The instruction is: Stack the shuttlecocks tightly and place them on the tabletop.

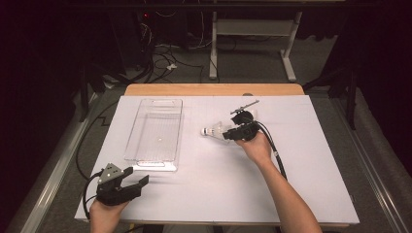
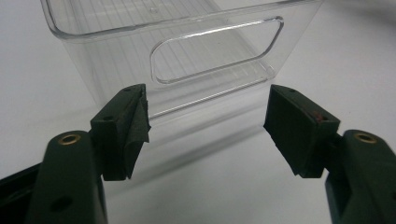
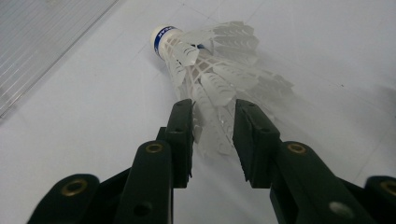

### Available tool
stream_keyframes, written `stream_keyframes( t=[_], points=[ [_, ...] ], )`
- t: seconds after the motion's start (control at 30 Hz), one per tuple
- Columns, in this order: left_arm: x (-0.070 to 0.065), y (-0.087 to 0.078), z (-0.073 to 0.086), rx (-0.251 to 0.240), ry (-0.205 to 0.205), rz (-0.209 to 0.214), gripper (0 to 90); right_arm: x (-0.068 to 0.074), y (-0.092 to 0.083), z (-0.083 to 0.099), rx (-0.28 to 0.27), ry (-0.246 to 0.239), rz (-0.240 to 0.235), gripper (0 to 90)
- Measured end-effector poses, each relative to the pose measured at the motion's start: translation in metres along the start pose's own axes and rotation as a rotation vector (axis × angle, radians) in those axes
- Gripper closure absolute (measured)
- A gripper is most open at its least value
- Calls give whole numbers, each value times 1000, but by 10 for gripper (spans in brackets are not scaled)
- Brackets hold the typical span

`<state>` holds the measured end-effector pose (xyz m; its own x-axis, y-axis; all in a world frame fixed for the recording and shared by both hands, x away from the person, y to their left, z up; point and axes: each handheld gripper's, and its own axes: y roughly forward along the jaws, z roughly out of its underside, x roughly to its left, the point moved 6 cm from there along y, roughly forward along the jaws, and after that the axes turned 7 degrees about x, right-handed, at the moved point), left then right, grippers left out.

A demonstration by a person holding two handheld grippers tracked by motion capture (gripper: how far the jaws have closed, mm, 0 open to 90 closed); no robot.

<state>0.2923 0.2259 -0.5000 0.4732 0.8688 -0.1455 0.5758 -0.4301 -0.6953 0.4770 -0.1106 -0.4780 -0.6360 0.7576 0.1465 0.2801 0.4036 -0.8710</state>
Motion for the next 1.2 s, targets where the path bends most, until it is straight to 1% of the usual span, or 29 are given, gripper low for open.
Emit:
stream_keyframes(
  t=[0.17,0.27,0.53,0.6,0.7,0.87,0.97,1.13,1.2],
  points=[
    [0,0,0,-1,-2,1,316,-2,-5,2,-13,2,5,668],
    [1,0,0,-2,-4,2,316,-3,-9,3,-23,12,2,659],
    [1,0,0,0,-4,0,316,-7,-18,5,-41,9,14,654],
    [1,0,0,0,-4,-1,316,-8,-21,6,-53,8,21,654],
    [2,-1,0,-1,-8,-1,316,-11,-28,5,-82,10,47,655],
    [2,-1,1,-3,-11,-1,316,-16,-35,5,-100,10,72,657],
    [2,-1,1,-3,-11,-3,316,-20,-38,6,-109,17,80,657],
    [3,-1,1,-3,-13,-4,316,-28,-43,8,-115,49,89,657],
    [3,-1,1,-3,-12,-4,316,-32,-44,8,-115,55,97,657]
  ],
)
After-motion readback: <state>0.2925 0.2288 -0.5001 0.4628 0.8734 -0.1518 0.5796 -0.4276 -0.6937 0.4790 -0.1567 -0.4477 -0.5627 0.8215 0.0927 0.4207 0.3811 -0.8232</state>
